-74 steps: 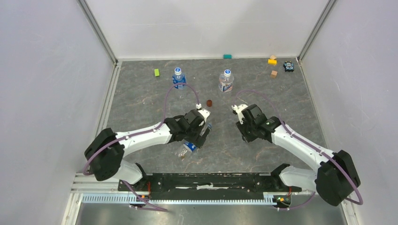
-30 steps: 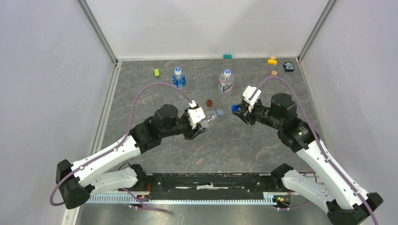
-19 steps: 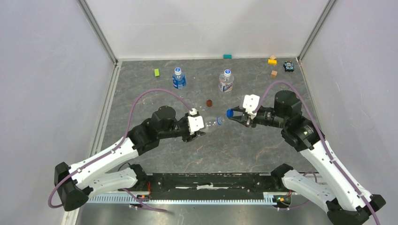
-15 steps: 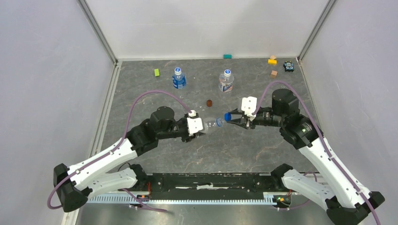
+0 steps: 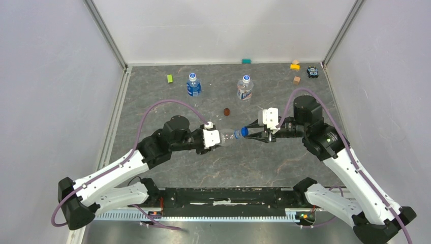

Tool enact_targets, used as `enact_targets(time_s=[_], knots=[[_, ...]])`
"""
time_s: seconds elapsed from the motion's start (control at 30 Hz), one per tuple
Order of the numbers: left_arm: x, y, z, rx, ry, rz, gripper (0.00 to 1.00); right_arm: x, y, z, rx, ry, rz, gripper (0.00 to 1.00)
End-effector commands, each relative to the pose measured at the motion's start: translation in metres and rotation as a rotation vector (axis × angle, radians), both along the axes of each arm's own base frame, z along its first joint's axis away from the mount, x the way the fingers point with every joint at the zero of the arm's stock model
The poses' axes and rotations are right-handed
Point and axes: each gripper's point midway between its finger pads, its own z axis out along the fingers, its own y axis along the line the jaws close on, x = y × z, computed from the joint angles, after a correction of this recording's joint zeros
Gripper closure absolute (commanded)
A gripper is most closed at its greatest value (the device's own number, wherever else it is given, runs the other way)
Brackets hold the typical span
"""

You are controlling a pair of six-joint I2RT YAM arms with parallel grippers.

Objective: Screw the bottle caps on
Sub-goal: Screw the bottle cap onto the plastic bottle.

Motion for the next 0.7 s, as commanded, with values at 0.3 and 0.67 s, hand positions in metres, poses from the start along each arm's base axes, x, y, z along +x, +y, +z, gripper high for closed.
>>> enact_targets(time_s=[0.3,0.67], knots=[[-0.005,-0.008,0.009,-0.013,-0.017,-0.063,0.51,-0.004,0.006,0.017,0.034,-0.038,0.048,0.99],[-0.003,-0.008,0.009,0.002,-0.013,-0.055,0.52,-0.009,0.007,0.010,0.006,-0.016,0.071,0.99]])
